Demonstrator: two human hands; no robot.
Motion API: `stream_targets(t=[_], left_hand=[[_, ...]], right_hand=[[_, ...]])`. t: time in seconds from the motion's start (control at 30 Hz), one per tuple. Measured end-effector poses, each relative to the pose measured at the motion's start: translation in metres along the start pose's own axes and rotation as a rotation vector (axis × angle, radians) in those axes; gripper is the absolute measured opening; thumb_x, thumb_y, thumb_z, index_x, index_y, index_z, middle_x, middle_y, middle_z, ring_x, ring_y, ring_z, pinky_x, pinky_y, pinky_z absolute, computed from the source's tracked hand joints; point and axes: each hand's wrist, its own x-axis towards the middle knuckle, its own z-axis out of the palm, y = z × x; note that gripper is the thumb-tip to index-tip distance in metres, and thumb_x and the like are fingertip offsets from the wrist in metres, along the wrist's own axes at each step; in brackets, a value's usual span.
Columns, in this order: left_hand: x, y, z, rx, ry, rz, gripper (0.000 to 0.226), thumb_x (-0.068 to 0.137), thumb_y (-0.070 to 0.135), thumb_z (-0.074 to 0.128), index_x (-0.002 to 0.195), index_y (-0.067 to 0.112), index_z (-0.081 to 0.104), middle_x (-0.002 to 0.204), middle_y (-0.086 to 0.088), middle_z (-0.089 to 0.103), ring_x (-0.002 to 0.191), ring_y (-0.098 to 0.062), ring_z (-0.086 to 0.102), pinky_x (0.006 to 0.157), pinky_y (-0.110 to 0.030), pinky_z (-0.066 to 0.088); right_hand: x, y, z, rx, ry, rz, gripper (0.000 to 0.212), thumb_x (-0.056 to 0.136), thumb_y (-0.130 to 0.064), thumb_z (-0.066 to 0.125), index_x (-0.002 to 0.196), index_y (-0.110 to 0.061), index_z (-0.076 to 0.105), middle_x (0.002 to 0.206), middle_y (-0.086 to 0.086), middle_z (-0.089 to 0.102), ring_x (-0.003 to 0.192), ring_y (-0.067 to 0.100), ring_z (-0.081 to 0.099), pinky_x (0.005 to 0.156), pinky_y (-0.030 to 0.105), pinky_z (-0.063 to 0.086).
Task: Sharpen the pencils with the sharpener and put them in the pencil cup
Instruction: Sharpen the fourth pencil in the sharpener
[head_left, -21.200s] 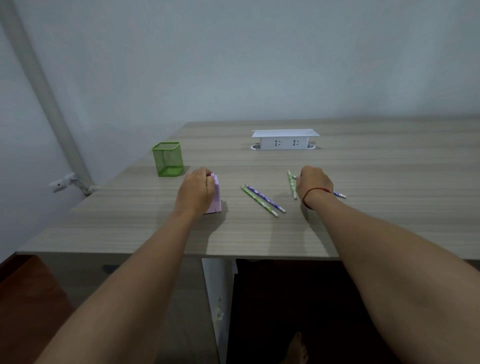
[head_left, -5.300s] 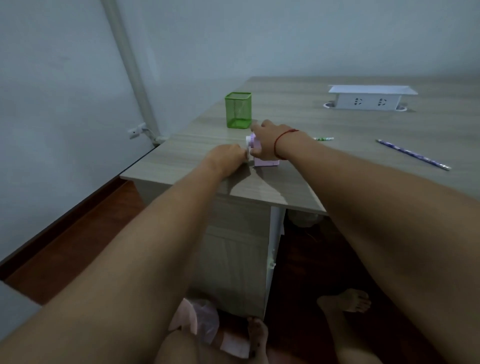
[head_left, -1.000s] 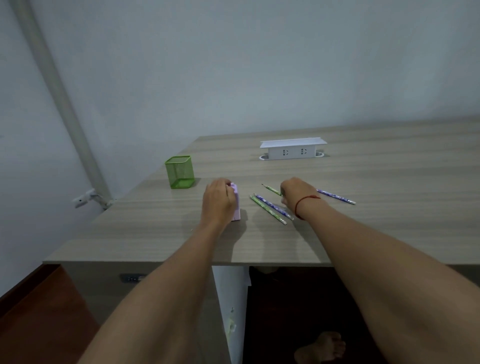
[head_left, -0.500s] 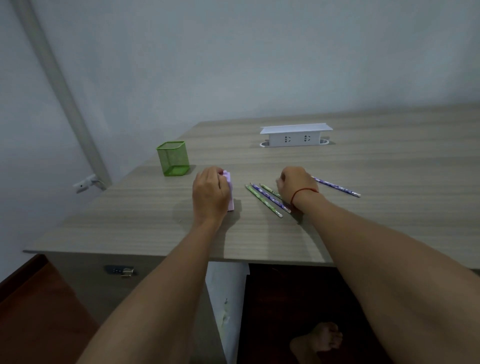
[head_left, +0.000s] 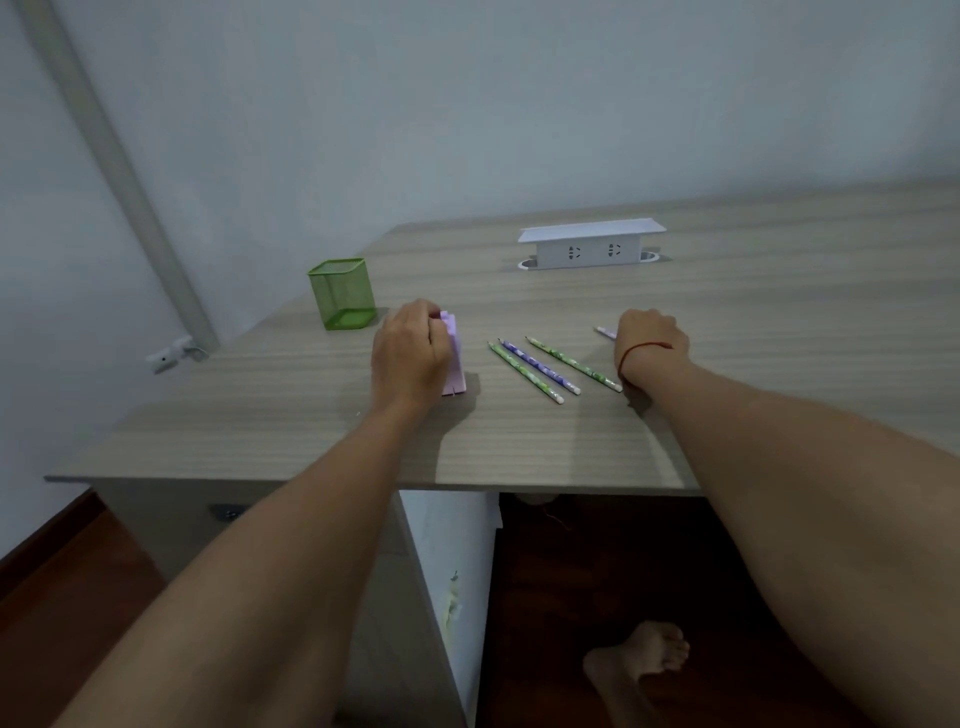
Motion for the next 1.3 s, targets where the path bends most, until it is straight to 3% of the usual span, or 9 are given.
stream_targets(t=[0.1, 0.23, 0.47, 0.73, 0.87, 1.3], left_hand=[[0.000, -0.002, -0.012, 0.054, -0.069, 0.036, 0.040, 0.082, 0.026, 0.029, 0.096, 0.007, 0.061, 0.099, -0.013, 0.064, 0.093, -0.031, 0.055, 0.079, -0.038, 0.042], [-0.005, -0.011, -0.036, 0.091, -0.102, 0.103, 0.054, 0.078, 0.035, 0.017, 0.091, 0.005, 0.059, 0.093, -0.015, 0.063, 0.089, -0.032, 0.054, 0.075, -0.039, 0.041], [0.000, -0.036, -0.068, 0.062, -0.227, -0.018, 0.045, 0.088, 0.028, 0.025, 0.108, 0.009, 0.060, 0.106, -0.021, 0.065, 0.092, -0.034, 0.059, 0.074, -0.039, 0.047], [-0.011, -0.020, -0.060, -0.015, -0.248, -0.053, 0.051, 0.082, 0.028, 0.024, 0.107, 0.007, 0.062, 0.110, -0.018, 0.066, 0.100, -0.035, 0.058, 0.082, -0.043, 0.048], [-0.010, -0.025, -0.057, -0.008, -0.234, -0.056, 0.031, 0.094, 0.015, 0.034, 0.108, 0.008, 0.061, 0.110, -0.018, 0.065, 0.101, -0.035, 0.057, 0.081, -0.041, 0.046], [-0.012, -0.025, -0.052, -0.028, -0.172, -0.072, 0.029, 0.094, 0.014, 0.036, 0.106, 0.007, 0.062, 0.109, -0.016, 0.064, 0.101, -0.035, 0.055, 0.081, -0.038, 0.042]], right_hand=[[-0.010, -0.006, -0.010, 0.002, -0.034, -0.060, 0.031, 0.092, -0.001, 0.053, 0.122, -0.003, 0.058, 0.127, 0.018, 0.055, 0.119, 0.036, 0.052, 0.093, 0.039, 0.046], [-0.018, -0.025, -0.029, 0.209, -0.043, -0.228, 0.027, 0.094, -0.001, 0.050, 0.115, -0.007, 0.066, 0.117, 0.016, 0.063, 0.105, 0.034, 0.062, 0.090, 0.038, 0.050], [-0.057, -0.080, -0.040, 0.347, -0.094, -0.519, 0.021, 0.093, -0.009, 0.054, 0.106, -0.014, 0.069, 0.115, 0.011, 0.067, 0.106, 0.027, 0.062, 0.096, 0.038, 0.049], [-0.075, -0.092, -0.033, 0.174, -0.112, -0.499, 0.026, 0.090, -0.002, 0.055, 0.109, -0.014, 0.069, 0.110, 0.009, 0.069, 0.098, 0.028, 0.066, 0.090, 0.039, 0.054], [-0.075, -0.093, -0.037, 0.187, -0.103, -0.512, 0.023, 0.091, -0.005, 0.055, 0.107, -0.013, 0.069, 0.110, 0.011, 0.068, 0.099, 0.029, 0.065, 0.091, 0.039, 0.053], [-0.080, -0.112, -0.031, 0.253, -0.082, -0.545, 0.023, 0.094, -0.008, 0.052, 0.107, -0.009, 0.072, 0.108, 0.014, 0.069, 0.099, 0.031, 0.064, 0.089, 0.036, 0.052]])
